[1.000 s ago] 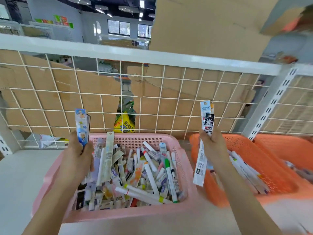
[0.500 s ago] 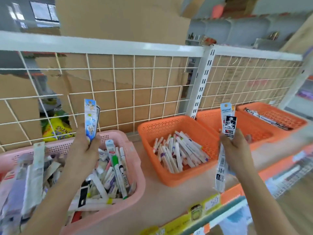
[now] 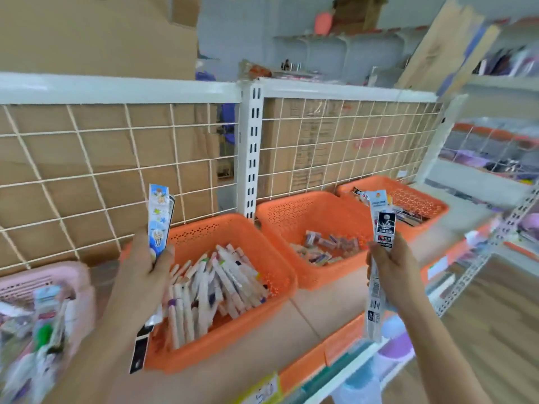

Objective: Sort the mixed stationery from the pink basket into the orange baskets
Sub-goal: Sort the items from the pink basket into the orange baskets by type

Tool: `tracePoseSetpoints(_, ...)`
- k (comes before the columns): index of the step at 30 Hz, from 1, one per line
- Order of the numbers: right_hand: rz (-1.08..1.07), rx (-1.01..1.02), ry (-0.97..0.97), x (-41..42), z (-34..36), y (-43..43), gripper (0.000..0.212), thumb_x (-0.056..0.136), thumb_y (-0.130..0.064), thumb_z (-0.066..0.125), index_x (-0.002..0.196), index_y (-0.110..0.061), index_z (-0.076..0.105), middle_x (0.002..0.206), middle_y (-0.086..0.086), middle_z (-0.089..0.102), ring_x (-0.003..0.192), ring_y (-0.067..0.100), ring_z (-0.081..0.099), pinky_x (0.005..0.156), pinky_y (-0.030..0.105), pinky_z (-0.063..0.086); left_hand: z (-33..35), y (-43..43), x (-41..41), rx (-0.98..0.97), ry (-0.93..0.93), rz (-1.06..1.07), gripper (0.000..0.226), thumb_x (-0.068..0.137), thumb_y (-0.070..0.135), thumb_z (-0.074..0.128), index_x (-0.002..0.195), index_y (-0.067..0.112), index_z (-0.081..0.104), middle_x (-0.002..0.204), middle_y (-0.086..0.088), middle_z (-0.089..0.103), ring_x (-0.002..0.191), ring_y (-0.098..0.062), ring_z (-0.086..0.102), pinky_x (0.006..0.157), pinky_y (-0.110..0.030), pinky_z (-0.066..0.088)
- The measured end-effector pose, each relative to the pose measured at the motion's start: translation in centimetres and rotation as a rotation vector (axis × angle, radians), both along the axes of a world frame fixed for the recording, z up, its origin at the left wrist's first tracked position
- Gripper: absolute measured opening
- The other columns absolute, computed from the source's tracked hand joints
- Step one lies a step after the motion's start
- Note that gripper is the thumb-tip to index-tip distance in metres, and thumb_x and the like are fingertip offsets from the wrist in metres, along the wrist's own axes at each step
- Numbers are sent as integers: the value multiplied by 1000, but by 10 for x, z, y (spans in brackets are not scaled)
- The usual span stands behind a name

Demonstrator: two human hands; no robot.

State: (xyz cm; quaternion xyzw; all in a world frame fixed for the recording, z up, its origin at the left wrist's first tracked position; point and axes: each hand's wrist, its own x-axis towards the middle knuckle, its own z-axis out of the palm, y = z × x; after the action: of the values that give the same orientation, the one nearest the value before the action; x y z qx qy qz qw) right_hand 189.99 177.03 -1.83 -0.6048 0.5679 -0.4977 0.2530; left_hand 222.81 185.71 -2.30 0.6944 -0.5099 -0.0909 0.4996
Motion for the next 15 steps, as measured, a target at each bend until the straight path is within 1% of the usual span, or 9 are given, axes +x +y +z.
tracePoseSetpoints(2, 1, 10, 18, -22, -1, -19, 18, 95, -8, 46, 80, -13, 41, 59, 8, 52, 44, 14, 46, 57, 44, 45, 3, -17, -26, -16, 10, -15, 10, 95, 8, 46, 95, 12, 37, 60, -4, 46, 48, -22, 45, 49, -31, 32)
tracePoseSetpoints(5, 19, 14, 30, -53, -3, -46, 16, 96, -7, 45, 81, -12, 41, 58, 7, 53, 43, 14, 47, 57, 44, 44, 5, -40, -59, -28, 57, -29, 12, 95, 6, 45, 102, 13, 38, 57, -5, 45, 42, -22, 41, 41, -27, 36)
tracePoseSetpoints(7, 44, 20, 50, -73, -6, -61, 14, 96, -9, 46, 84, -14, 41, 57, 3, 54, 46, 16, 49, 58, 44, 45, 4, -54, -76, -24, 53, -33, 13, 95, 6, 44, 105, 13, 38, 56, -4, 43, 40, -18, 41, 42, -28, 36)
tracePoseSetpoints(8, 54, 26, 57, -82, -6, -68, 14, 96, -10, 46, 85, -16, 41, 58, 3, 55, 49, 20, 51, 59, 44, 45, 3, -60, -84, -18, 50, -25, 12, 95, 7, 44, 104, 12, 37, 55, -5, 43, 38, -17, 40, 42, -28, 35)
tracePoseSetpoints(10, 60, 38, 71, -99, -9, -80, 18, 96, -10, 46, 84, -23, 41, 61, 5, 56, 52, 25, 51, 59, 43, 46, 1, -71, -98, -4, 72, -11, 11, 96, 7, 44, 103, 11, 36, 54, -14, 46, 34, -18, 40, 36, -25, 33)
tracePoseSetpoints(11, 64, 46, 82, -107, -10, -85, 16, 96, -10, 45, 87, -23, 42, 62, 6, 56, 53, 26, 52, 60, 44, 46, 0, -76, -105, 7, 83, -9, 10, 96, 7, 43, 103, 10, 36, 55, -17, 47, 34, -20, 40, 35, -26, 32)
tracePoseSetpoints(13, 61, 70, 101, -119, -15, -92, 6, 96, -11, 46, 95, -16, 42, 63, 5, 57, 56, 28, 53, 62, 47, 48, 0, -86, -118, 27, 101, -21, 12, 96, 7, 43, 106, 9, 37, 59, -16, 48, 37, -22, 40, 36, -28, 34)
tracePoseSetpoints(15, 34, 91, 112, -130, -18, -97, 6, 95, -13, 47, 92, -10, 42, 63, 4, 58, 58, 29, 53, 64, 48, 48, 1, -95, -133, 40, 98, -53, 16, 96, 8, 43, 110, 11, 37, 63, -15, 51, 37, -19, 43, 36, -29, 37)
